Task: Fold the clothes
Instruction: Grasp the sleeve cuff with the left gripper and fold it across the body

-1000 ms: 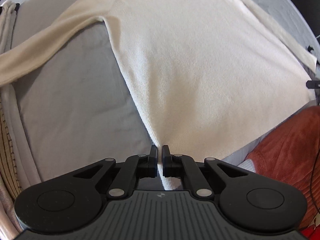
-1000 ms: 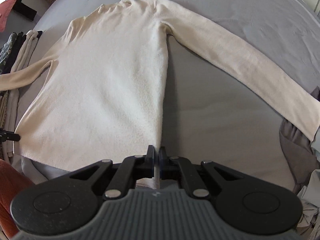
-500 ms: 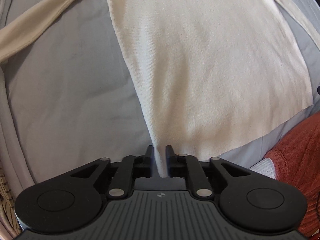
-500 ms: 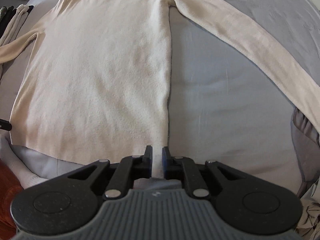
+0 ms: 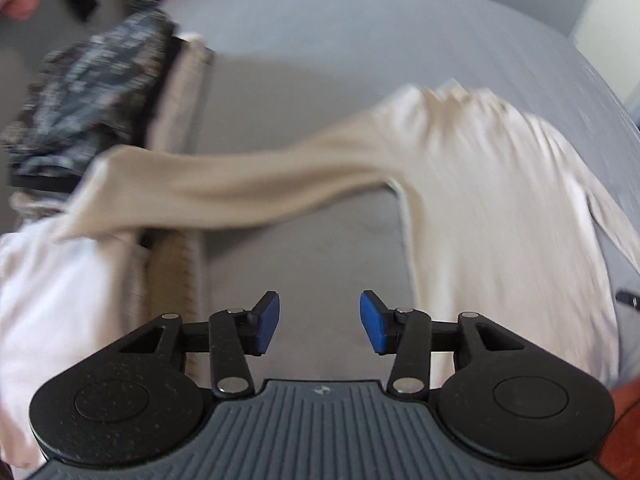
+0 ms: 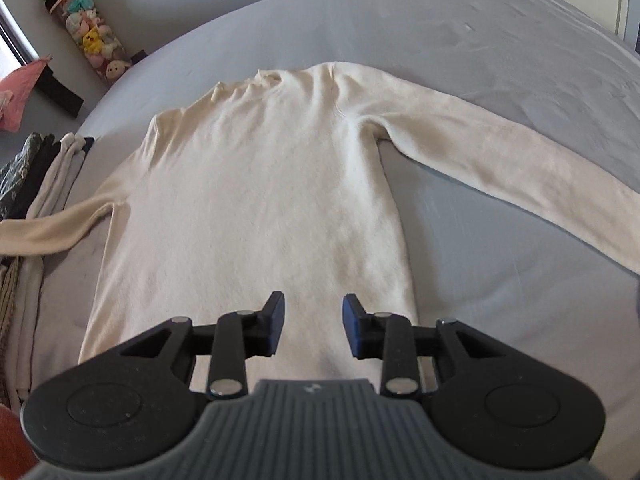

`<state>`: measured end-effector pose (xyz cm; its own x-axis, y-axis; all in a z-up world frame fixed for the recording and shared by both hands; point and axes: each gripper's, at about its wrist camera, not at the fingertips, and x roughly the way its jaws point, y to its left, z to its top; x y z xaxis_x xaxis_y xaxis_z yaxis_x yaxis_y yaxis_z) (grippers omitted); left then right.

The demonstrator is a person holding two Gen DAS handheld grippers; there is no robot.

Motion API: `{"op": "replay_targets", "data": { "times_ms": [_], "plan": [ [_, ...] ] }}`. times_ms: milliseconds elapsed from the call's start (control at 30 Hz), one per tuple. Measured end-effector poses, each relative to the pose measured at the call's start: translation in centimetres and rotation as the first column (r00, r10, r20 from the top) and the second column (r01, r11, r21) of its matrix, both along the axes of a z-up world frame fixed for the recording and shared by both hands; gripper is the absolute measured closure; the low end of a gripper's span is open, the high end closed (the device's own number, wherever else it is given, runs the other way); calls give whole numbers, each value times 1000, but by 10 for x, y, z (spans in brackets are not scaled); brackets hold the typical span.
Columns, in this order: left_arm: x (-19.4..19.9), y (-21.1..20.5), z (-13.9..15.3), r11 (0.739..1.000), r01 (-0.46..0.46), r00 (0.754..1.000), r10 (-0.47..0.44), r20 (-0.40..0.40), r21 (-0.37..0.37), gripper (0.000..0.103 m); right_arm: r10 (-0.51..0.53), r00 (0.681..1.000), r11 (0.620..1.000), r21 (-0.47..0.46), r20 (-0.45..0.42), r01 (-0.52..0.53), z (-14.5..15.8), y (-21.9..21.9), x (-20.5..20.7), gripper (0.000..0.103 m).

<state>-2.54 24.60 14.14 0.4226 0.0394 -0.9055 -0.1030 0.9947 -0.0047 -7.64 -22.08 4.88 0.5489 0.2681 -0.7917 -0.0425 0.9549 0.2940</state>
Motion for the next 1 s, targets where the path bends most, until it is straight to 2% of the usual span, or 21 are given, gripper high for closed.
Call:
{"op": "replay_targets", "data": {
  "times_ms": [67,100,233,333,500,600,667,700,733,800,833,1000],
  "plan": [
    [7,20,16,998,-53,998,52,40,20,49,-13,999,1000,-4,37,14,-5,11,8,66],
    [9,31,22,996,-82,995,79,62,37,47,-19,998,1000,11,55,18,-8,15,11,62],
    [19,70,41,978,-187,975,173,139,96,34,-25,993,986,166,112,6,-26,23,24,54],
    [30,98,40,957,-256,958,233,165,134,31,-16,992,977,211,128,-11,-36,25,33,54],
    [52,122,17,933,-322,946,309,98,162,31,-33,992,966,259,121,0,-46,21,42,54],
    [60,130,6,921,-361,932,352,82,146,32,-24,992,962,273,124,-10,-49,22,44,54],
    [65,132,-1,922,-367,930,363,57,122,45,-9,991,963,267,131,-27,-49,25,44,54],
    [66,132,-4,921,-371,929,367,55,119,62,-1,991,964,263,135,-35,-49,27,45,54],
    [66,133,-5,919,-376,927,372,53,118,74,4,990,965,260,138,-40,-49,28,45,54],
    [65,130,-4,919,-375,927,369,68,123,86,4,990,964,261,142,-41,-49,28,45,54],
    [64,128,-2,920,-370,928,362,81,128,91,-1,989,964,265,145,-38,-49,28,46,54],
    [64,110,23,931,-342,934,321,160,127,96,-19,986,960,280,167,-29,-47,25,46,54]
  ]
}}
